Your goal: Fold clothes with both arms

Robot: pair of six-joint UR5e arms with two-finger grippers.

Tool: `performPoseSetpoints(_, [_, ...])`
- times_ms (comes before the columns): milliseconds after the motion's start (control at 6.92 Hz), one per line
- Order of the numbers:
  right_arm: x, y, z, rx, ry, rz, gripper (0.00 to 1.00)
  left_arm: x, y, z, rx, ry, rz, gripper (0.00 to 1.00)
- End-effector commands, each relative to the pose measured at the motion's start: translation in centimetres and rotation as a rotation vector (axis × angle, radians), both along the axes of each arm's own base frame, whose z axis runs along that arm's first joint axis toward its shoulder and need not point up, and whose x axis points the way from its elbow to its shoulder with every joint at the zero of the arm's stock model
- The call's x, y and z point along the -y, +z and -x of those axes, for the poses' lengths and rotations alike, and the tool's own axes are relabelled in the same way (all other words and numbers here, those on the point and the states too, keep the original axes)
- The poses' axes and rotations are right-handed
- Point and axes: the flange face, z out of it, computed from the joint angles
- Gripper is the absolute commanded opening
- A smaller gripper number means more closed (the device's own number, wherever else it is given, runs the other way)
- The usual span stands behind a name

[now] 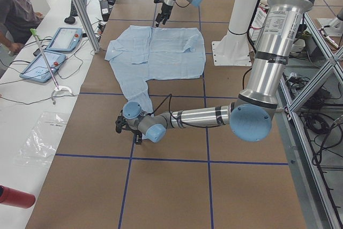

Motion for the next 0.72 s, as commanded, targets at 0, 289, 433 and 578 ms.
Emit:
performPoseSetpoints(0, [-0.3,0.1,0.2,0.0,-0.003,0.002,0.99,-0.1,0.1,0.0,0.0,-0.002,0.004,0.39])
performPoseSetpoints(289, [-0.4,0.6,0.3,-0.008,-0.006,0.008,0.99,0.0,-0.1,0.0,-0.001,-0.002,0.001,0.0])
performPoseSetpoints(433, [-0.3,0.8,0.4,-0.011,-0.007,0.008,0.99,0.2,-1.3,0.0,-0.012,-0.007,-0.016,0.0])
performPoseSetpoints(578, [-0.3,0.8,0.4,-0.01,-0.006,0.009,0.99,0.3,-4.3,0.0,-0.037,-0.006,-0.057,0.0])
